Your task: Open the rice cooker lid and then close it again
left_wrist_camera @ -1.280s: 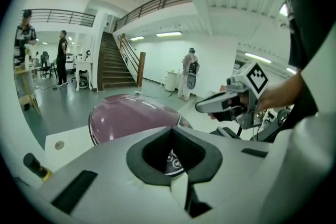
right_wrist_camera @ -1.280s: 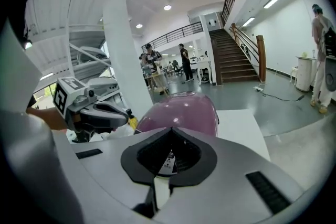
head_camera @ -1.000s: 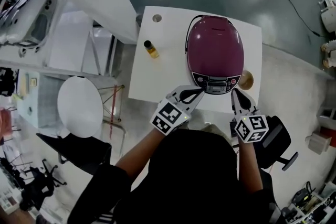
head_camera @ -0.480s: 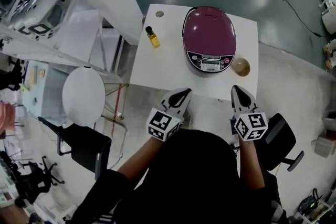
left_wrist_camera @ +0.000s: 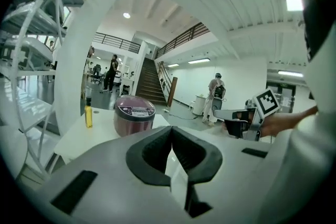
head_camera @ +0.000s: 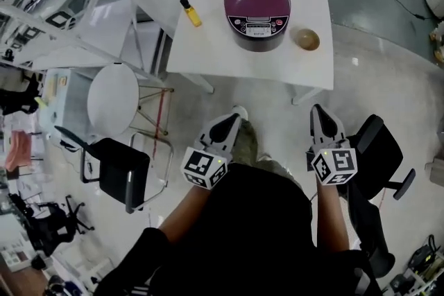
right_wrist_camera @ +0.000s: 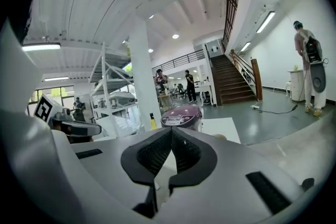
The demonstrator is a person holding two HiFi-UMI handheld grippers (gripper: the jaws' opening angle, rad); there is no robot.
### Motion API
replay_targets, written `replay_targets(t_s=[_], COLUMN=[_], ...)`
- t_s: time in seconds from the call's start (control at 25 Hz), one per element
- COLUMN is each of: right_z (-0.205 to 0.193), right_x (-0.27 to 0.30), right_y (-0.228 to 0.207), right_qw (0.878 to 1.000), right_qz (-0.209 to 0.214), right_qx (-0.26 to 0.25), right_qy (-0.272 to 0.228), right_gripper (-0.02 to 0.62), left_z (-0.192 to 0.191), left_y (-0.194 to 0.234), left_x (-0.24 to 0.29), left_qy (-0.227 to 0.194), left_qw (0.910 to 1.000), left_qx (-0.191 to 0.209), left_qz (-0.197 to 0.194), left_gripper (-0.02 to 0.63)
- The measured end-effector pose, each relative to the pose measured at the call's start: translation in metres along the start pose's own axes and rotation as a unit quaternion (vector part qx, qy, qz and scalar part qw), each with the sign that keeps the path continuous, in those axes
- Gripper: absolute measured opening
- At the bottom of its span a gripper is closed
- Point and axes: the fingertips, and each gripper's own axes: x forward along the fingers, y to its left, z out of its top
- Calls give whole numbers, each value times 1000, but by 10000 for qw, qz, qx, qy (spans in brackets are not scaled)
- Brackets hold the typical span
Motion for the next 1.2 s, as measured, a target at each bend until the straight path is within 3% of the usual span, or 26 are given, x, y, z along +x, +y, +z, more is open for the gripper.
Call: replay_targets(t_s=[0.2,0.44,0.68,1.0,1.2], right_z=[-18,-20,-16,-11,-6], right_x=[-58,-91,-82,-64,-63], right_y=[3,-4,8,48,51], right_qw=[9999,9995,9994,9983,9976], right_qz=[-113,-256,-96,173,113], right_qx=[-13,-164,-332,-552,-689], right_qy=[19,76,73,61,8], right_gripper=[0,0,0,0,0], left_z=[-13,-16,-15,8,15], left_y=[-23,-17,-5,9,-4], left_x=[-41,-59,-61,-94,-97], left_qy=[-1,-208,-278,-722,-863], left_qw=[9998,9989,9968,9914,9898], left_qx=[163,274,276,271,741], left_qz=[112,328,693,1056,853], left_gripper=[3,2,3,2,3])
